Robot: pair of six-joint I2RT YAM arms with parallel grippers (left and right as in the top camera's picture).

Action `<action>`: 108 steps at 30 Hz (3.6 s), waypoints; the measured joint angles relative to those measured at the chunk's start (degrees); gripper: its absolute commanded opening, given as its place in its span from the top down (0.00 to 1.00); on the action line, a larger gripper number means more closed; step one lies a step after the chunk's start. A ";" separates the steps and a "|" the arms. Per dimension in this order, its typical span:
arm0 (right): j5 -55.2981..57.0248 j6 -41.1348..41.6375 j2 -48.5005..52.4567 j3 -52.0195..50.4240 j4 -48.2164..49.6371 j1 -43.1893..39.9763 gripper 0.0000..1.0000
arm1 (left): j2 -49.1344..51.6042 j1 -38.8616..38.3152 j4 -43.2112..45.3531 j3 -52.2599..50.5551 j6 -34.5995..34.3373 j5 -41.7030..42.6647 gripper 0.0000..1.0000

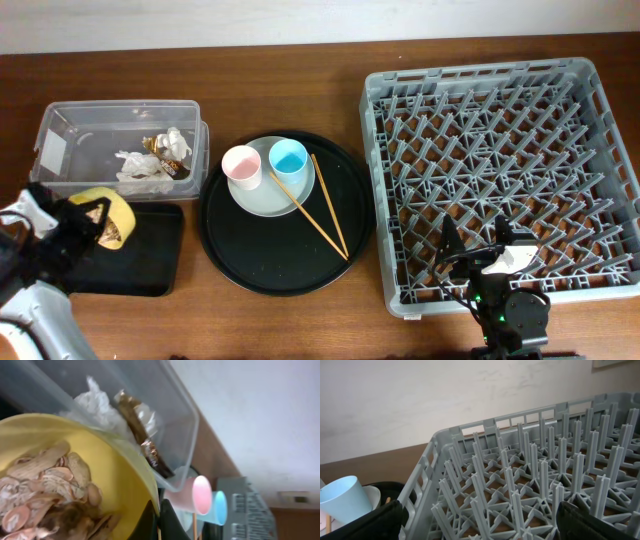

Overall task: Sort waste into correct bins and load items into the dishwasher rack
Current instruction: 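Tip the yellow bowl over the black tray to dump the shells, then set the empty yellow bowl back on the round tray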

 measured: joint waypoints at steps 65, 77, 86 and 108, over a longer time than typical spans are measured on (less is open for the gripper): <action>0.00 0.02 0.00 0.00 0.00 0.00 0.02 | 13.70 3.80 13.40 -2.01 -7.96 36.13 1.00; 0.00 -0.02 0.00 0.00 0.00 0.00 0.02 | 13.53 -33.05 7.52 -2.01 -8.13 24.55 1.00; 0.00 0.02 0.00 0.00 0.00 0.00 0.02 | -4.44 -56.98 -11.21 -2.05 -8.52 -11.61 1.00; 0.66 -0.48 15.63 29.07 -21.49 0.00 0.02 | -0.28 -74.93 -12.46 -2.03 -8.37 -55.36 0.55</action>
